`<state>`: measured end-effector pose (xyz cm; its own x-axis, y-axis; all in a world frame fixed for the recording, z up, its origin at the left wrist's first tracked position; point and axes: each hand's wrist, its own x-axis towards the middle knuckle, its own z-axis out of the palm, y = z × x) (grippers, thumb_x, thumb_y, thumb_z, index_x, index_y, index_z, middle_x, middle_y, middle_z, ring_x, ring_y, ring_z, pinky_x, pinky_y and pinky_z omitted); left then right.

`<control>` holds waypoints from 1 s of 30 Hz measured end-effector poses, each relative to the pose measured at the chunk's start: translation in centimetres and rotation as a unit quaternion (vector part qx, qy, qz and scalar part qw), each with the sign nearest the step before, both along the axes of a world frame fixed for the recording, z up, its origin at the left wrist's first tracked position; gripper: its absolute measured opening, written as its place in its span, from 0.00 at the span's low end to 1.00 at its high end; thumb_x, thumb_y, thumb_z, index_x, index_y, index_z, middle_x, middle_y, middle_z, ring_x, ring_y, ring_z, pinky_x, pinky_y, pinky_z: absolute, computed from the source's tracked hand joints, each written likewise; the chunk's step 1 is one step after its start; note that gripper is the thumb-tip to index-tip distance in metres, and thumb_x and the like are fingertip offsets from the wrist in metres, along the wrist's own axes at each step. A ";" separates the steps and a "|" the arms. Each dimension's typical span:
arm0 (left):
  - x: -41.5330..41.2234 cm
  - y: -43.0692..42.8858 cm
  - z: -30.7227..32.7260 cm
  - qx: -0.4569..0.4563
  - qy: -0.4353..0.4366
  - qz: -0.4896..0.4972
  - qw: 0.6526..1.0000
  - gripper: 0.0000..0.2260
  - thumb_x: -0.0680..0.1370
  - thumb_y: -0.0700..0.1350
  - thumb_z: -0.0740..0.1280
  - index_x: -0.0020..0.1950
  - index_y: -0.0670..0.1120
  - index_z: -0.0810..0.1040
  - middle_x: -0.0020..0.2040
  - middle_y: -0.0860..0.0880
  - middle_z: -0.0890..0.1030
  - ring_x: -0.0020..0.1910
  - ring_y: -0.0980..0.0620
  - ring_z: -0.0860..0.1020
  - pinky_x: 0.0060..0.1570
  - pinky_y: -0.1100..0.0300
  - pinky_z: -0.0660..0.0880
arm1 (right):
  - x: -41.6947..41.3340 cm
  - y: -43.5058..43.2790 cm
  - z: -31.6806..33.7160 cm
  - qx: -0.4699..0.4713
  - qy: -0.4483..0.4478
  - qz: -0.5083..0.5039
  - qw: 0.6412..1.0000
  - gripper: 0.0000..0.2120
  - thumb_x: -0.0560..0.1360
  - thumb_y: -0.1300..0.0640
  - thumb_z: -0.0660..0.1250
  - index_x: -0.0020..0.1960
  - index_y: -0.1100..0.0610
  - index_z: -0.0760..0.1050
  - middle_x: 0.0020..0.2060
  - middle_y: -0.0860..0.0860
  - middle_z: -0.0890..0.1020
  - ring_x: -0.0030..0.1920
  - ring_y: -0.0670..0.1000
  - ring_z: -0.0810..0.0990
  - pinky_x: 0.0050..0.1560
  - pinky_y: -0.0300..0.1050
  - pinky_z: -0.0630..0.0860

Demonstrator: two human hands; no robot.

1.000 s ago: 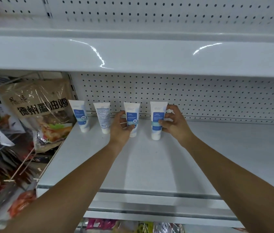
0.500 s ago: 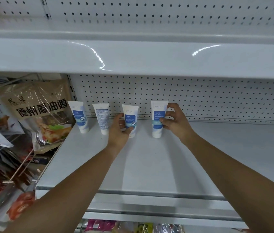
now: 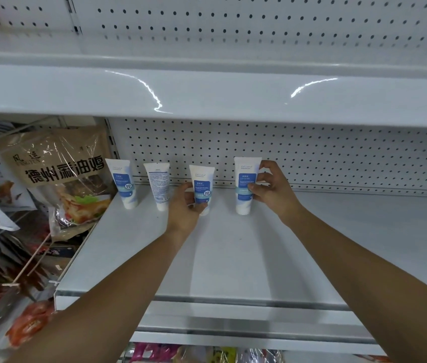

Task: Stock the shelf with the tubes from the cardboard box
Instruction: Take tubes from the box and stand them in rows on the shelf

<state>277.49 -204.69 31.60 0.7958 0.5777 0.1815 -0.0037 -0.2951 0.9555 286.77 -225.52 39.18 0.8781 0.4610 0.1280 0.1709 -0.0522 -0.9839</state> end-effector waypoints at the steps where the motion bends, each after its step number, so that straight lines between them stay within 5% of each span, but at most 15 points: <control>1: -0.3 0.0 0.0 0.004 0.010 0.005 1.000 0.29 0.72 0.37 0.76 0.69 0.47 0.69 0.52 0.47 0.81 0.50 0.50 0.81 0.55 0.53 0.79 | 0.0 0.0 0.1 0.001 0.000 0.001 1.000 0.19 0.74 0.69 0.70 0.60 0.54 0.69 0.51 0.55 0.81 0.55 0.56 0.81 0.54 0.56 0.81; 5: -2.0 -0.6 0.0 0.009 0.037 0.056 0.998 0.33 0.69 0.47 0.80 0.70 0.48 0.69 0.53 0.49 0.78 0.51 0.51 0.78 0.50 0.62 0.73 | -0.3 -0.1 0.5 0.004 -0.002 0.000 1.000 0.20 0.75 0.68 0.70 0.62 0.56 0.68 0.48 0.52 0.81 0.52 0.53 0.82 0.54 0.56 0.81; 10: -3.7 -2.0 0.7 0.005 0.021 0.084 0.996 0.11 0.71 0.46 0.78 0.48 0.46 0.79 0.45 0.48 0.83 0.42 0.55 0.80 0.38 0.76 0.70 | -0.7 -0.6 1.1 0.007 -0.003 0.000 1.000 0.21 0.74 0.67 0.71 0.62 0.55 0.69 0.50 0.55 0.81 0.55 0.55 0.81 0.54 0.57 0.81; 14: -3.3 -4.4 1.6 -0.006 -0.012 0.029 0.999 0.09 0.71 0.42 0.77 0.49 0.46 0.81 0.44 0.48 0.84 0.40 0.55 0.81 0.42 0.71 0.74 | -1.0 -1.0 1.7 0.024 0.005 0.005 1.000 0.21 0.74 0.68 0.70 0.63 0.55 0.69 0.51 0.57 0.80 0.56 0.57 0.81 0.52 0.55 0.82; 19: -1.7 -7.9 3.0 0.005 -0.035 -0.019 0.999 0.23 0.70 0.42 0.79 0.63 0.44 0.78 0.52 0.49 0.82 0.49 0.54 0.80 0.48 0.73 0.74 | -1.5 -1.2 2.6 0.029 0.000 0.012 1.000 0.21 0.75 0.68 0.70 0.63 0.55 0.68 0.52 0.57 0.80 0.54 0.54 0.82 0.47 0.46 0.83; 23: -0.5 -9.6 3.4 -0.009 -0.031 -0.024 0.999 0.27 0.69 0.44 0.79 0.66 0.46 0.76 0.54 0.51 0.81 0.52 0.54 0.79 0.56 0.62 0.77 | -1.5 -1.7 2.6 0.029 -0.001 0.014 0.999 0.21 0.75 0.68 0.70 0.63 0.55 0.68 0.51 0.56 0.81 0.53 0.54 0.82 0.45 0.45 0.83; 30: 1.3 -10.5 2.6 -0.032 -0.045 -0.043 0.998 0.23 0.70 0.40 0.78 0.63 0.45 0.76 0.53 0.49 0.83 0.52 0.54 0.82 0.55 0.58 0.80 | -0.7 -2.7 1.6 0.017 -0.007 0.018 1.000 0.21 0.74 0.68 0.70 0.63 0.54 0.69 0.52 0.58 0.81 0.54 0.56 0.83 0.50 0.53 0.83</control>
